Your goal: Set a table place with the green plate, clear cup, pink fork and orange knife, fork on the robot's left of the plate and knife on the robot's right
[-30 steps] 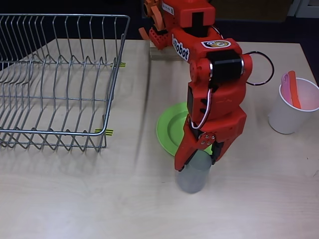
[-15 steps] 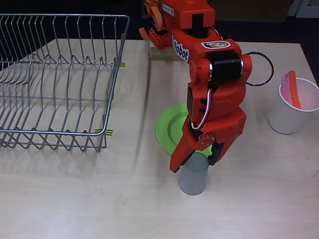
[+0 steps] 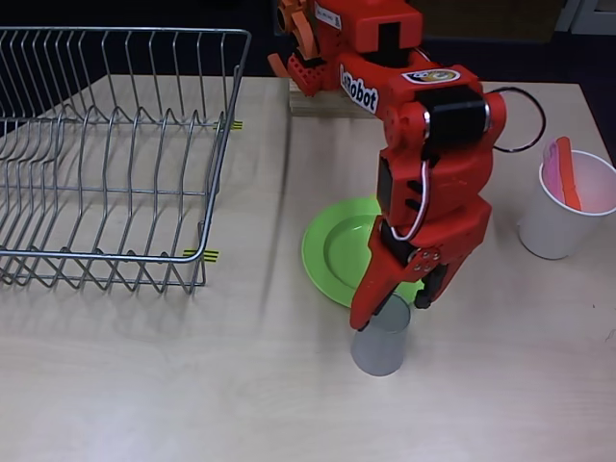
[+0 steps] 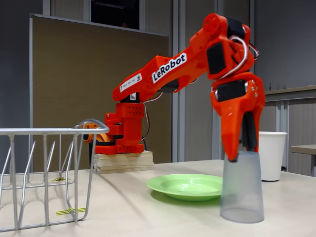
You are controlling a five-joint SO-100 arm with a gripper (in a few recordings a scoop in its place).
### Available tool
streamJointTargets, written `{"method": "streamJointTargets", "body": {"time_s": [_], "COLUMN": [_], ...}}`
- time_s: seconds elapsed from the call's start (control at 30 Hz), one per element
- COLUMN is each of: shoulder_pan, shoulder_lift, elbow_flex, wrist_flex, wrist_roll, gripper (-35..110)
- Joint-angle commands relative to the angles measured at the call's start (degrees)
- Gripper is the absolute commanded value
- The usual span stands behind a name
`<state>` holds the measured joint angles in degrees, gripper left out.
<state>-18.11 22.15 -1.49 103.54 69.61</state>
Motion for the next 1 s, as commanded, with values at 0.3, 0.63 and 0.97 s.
{"method": "streamJointTargets", "body": {"time_s": [0.3,0.63,0.97], "shoulder_pan": [-0.2,-3.1,-10.9], "shoulder_lift": [21.7,48.7,63.5], "elbow_flex": [15.1,48.6,67.4], "wrist_flex": [1.6,1.6,-5.0], "wrist_roll": [2.5,-0.1,-1.6], "gripper": [31,31,31]}}
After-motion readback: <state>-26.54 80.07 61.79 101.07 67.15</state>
